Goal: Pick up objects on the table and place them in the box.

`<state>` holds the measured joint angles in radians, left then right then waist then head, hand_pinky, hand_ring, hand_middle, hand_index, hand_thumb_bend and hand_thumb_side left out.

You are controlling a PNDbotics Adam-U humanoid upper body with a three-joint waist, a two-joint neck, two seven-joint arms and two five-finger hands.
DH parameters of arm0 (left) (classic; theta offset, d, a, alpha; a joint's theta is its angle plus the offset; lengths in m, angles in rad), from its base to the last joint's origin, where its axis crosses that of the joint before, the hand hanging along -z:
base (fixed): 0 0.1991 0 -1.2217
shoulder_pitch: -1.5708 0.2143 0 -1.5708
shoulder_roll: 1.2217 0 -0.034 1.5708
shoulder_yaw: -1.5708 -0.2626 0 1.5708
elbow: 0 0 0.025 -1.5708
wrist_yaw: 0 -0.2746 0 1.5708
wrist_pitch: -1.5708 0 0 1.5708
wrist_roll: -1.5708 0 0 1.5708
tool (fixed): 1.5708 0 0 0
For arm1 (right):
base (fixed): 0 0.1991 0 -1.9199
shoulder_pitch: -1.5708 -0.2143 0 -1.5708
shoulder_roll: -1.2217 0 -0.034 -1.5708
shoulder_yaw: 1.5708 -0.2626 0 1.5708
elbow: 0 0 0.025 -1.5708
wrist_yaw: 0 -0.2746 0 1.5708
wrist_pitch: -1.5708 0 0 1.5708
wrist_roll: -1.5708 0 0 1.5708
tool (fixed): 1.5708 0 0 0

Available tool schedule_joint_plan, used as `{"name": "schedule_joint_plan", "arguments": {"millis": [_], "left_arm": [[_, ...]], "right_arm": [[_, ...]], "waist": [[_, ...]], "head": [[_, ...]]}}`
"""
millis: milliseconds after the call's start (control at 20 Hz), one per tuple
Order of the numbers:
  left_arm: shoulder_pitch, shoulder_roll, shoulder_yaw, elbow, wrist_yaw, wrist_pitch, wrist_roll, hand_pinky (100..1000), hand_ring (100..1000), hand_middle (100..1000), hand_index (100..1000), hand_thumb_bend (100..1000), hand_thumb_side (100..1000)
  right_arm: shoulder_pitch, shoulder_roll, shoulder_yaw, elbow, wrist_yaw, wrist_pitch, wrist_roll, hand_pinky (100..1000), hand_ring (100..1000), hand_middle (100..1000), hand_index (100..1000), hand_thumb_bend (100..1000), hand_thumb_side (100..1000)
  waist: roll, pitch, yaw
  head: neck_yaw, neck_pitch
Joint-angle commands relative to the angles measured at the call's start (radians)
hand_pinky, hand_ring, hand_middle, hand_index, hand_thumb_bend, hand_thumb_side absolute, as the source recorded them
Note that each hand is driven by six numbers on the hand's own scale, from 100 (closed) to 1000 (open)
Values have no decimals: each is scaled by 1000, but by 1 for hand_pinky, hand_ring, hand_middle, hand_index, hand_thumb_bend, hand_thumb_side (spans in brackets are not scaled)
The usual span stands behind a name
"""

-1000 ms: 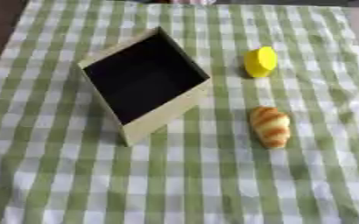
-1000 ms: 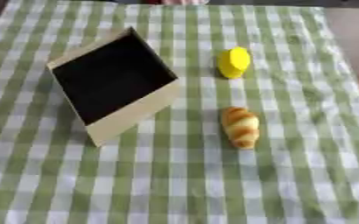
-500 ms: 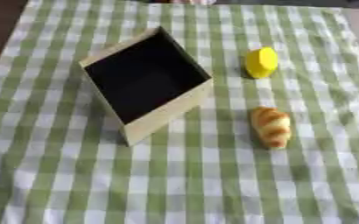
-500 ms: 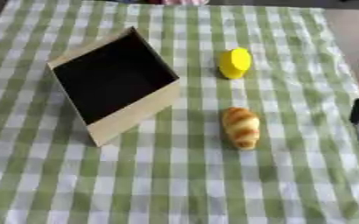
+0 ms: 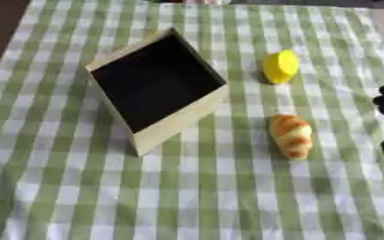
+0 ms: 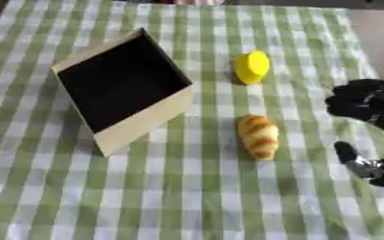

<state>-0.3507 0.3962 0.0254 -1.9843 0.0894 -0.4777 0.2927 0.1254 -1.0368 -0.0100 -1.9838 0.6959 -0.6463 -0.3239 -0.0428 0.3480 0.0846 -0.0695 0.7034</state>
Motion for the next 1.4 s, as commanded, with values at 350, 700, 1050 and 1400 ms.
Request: {"name": "schedule_joint_plan", "arguments": {"millis": [350, 700, 1050, 1400], "left_arm": [[-11, 19, -8, -16, 16, 5, -19, 757, 746, 790, 869, 100, 666], [-13, 16, -14, -16, 25, 11, -30, 758, 746, 792, 868, 100, 666], [-16, 13, -17, -16, 32, 15, -37, 758, 746, 793, 867, 100, 667], [-18, 9, -18, -16, 37, 20, -41, 759, 746, 793, 867, 100, 667]], "right_arm": [[-89, -79, 54, -16, -22, 20, 171, 890, 889, 815, 911, 100, 156], [-189, -101, 83, -16, -178, 73, 306, 901, 886, 789, 902, 100, 141], [-280, -107, 110, -16, -334, 127, 516, 920, 896, 782, 899, 100, 100], [-333, -94, 128, -16, -446, 186, 673, 935, 898, 777, 899, 138, 100]], "waist": [[-3, -15, 10], [-6, -19, 19], [-8, -22, 29], [-9, -23, 34]], "head": [[-14, 8], [-25, 17], [-34, 17], [-39, 22]]}}
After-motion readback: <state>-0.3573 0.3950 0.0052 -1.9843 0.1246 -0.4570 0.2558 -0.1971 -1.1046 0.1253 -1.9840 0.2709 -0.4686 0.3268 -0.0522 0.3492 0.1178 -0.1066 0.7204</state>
